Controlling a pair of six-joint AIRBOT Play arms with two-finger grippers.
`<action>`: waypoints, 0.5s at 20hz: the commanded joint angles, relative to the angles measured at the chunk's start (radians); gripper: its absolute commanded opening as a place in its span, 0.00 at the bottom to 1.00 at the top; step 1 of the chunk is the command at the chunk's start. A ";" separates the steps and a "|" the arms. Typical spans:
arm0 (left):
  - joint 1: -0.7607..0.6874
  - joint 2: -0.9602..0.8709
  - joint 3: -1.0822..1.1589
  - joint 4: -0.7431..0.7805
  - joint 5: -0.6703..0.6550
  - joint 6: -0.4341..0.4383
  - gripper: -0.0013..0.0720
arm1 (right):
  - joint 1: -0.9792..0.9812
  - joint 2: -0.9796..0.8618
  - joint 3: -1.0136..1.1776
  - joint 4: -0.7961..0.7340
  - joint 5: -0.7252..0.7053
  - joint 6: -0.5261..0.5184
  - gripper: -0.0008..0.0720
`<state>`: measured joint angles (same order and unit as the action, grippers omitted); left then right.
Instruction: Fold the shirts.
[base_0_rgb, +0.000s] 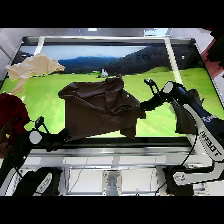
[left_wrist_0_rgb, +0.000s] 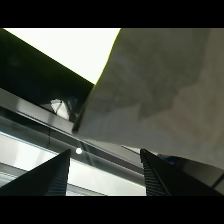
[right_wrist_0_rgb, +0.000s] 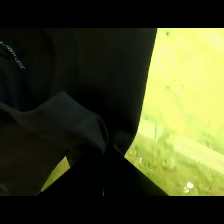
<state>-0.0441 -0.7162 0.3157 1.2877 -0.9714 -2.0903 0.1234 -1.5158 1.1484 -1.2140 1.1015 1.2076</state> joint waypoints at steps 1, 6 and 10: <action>0.001 -0.059 -0.004 -0.028 0.059 0.004 0.68 | 0.001 0.000 0.000 0.013 0.011 0.000 0.05; 0.001 -0.126 -0.004 -0.096 0.182 0.026 0.65 | 0.001 0.000 0.000 0.026 0.023 0.000 0.05; 0.001 -0.161 -0.002 -0.110 0.180 0.050 0.04 | 0.001 0.001 0.000 0.026 0.031 0.000 0.05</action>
<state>-0.0437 -0.8543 0.3126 1.1976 -0.8116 -2.0586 0.1234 -1.5158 1.1484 -1.1915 1.1240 1.2072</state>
